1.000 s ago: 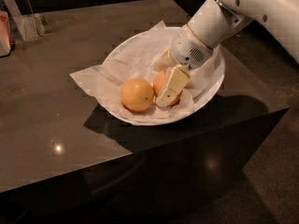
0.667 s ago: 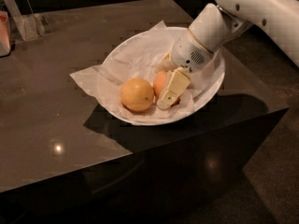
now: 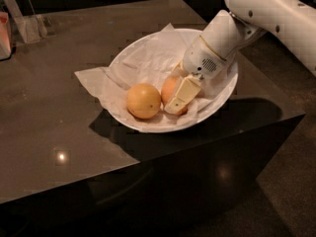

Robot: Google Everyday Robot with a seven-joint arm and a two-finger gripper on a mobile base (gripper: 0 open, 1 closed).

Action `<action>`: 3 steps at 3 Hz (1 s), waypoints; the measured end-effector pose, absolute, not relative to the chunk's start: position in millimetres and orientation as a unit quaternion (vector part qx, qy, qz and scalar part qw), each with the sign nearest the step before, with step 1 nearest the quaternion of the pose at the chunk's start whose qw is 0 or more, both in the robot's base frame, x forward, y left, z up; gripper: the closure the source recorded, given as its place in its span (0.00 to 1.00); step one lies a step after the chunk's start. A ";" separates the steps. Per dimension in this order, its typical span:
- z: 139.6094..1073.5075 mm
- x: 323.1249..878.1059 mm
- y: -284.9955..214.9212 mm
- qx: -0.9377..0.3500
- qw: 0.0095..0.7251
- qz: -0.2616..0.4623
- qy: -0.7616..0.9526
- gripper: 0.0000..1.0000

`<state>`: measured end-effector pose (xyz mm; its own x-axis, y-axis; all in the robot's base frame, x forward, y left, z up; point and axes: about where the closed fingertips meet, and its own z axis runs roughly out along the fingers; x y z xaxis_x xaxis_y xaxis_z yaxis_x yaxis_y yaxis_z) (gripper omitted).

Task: Pick orange from white bowl

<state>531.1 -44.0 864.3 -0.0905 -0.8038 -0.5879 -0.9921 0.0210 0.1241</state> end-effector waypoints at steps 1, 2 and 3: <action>863.3 531.2 -44.4 -0.649 0.180 0.260 0.692 0.63; 863.2 531.6 -45.3 -0.648 0.181 0.260 0.693 0.86; 876.0 534.4 -49.6 -0.648 0.202 0.253 0.689 1.00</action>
Offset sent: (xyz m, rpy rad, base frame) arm 0.0013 -0.0092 -0.0009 -0.0045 0.0013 -0.0208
